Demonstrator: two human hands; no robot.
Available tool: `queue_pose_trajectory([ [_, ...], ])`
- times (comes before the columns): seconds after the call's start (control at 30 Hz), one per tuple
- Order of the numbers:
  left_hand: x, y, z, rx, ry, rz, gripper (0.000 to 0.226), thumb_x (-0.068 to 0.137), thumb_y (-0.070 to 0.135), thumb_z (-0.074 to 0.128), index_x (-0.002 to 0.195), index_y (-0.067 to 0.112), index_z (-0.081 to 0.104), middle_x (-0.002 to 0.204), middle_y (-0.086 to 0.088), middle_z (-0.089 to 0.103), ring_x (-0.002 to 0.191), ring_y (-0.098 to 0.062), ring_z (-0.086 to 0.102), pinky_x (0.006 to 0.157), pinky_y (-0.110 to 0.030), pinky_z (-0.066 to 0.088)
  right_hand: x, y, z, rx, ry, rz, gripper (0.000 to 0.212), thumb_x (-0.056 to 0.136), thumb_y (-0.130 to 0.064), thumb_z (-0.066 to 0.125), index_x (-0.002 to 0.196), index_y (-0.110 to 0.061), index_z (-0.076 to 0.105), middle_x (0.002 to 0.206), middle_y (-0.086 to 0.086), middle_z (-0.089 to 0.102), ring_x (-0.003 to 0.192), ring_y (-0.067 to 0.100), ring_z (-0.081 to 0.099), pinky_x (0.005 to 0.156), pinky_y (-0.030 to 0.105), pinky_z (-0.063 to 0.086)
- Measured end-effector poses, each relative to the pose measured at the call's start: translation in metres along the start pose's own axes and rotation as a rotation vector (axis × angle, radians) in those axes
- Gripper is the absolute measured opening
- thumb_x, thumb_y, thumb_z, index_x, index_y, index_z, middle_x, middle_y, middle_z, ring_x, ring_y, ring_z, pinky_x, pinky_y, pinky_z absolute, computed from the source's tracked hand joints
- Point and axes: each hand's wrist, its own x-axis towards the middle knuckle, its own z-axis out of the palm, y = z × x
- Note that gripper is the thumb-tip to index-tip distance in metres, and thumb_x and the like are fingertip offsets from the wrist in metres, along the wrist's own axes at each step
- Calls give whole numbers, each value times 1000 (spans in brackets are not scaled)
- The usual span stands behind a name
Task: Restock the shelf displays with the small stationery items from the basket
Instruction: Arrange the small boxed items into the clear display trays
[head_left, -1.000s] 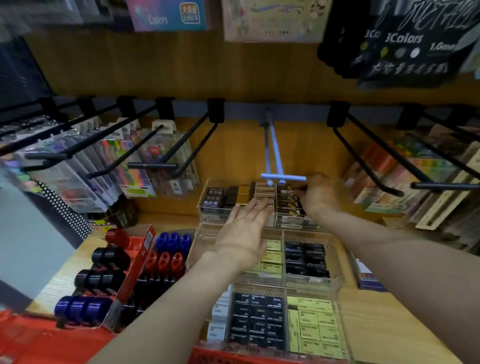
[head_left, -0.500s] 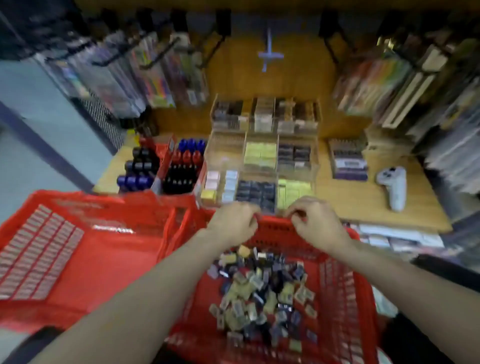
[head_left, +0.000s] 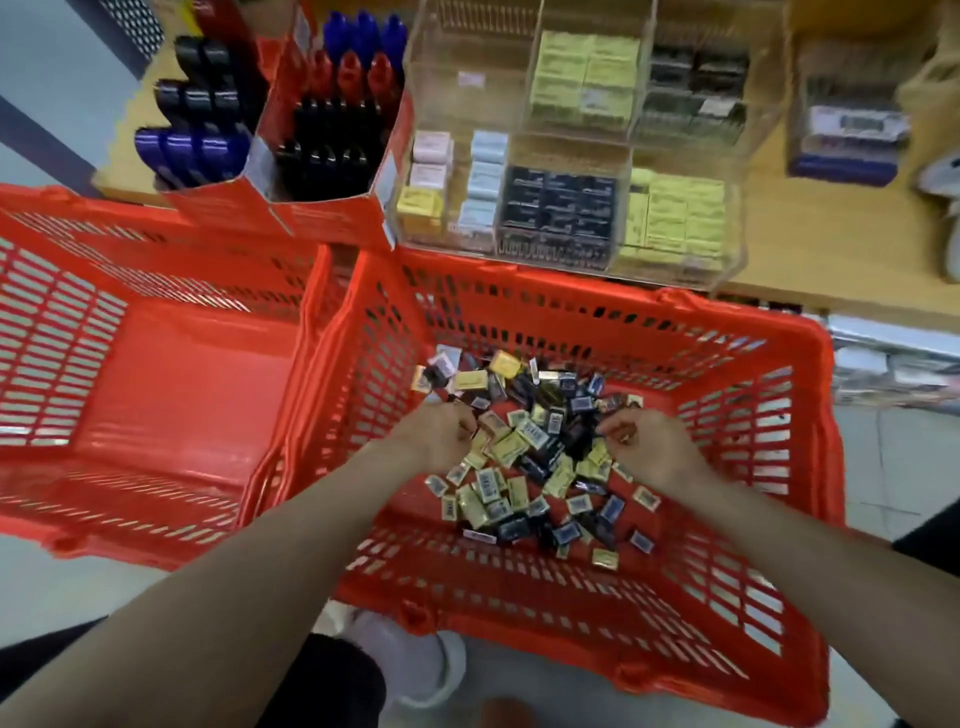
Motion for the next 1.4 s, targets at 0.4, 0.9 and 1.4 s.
queue_pose_trajectory([
  [0.4, -1, 0, 81, 83, -126, 146, 44, 93, 12, 58, 135, 27, 52, 139, -8, 41, 124, -29, 47, 104, -33, 41, -32, 32, 62, 3, -254, 16, 33, 90, -7, 67, 122, -16, 64, 125, 8, 61, 110, 23, 61, 90, 39, 53],
  [0.9, -5, -7, 69, -98, 135, -192, 31, 94, 18, 63, 123, 15, 53, 117, -7, 61, 101, -20, 58, 81, -25, 44, -41, 49, 28, 153, 48, 70, 22, 94, -8, 58, 105, -22, 71, 108, -4, 70, 90, 6, 59, 75, 10, 46],
  [1.4, 46, 28, 18, -893, 296, -183, 19, 96, 6, 54, 112, 15, 59, 113, 1, 60, 95, -10, 57, 60, -7, 42, 89, -48, 48, 255, 368, 358, 54, 88, -54, 64, 117, -9, 64, 103, 14, 68, 87, 29, 68, 70, 36, 58],
])
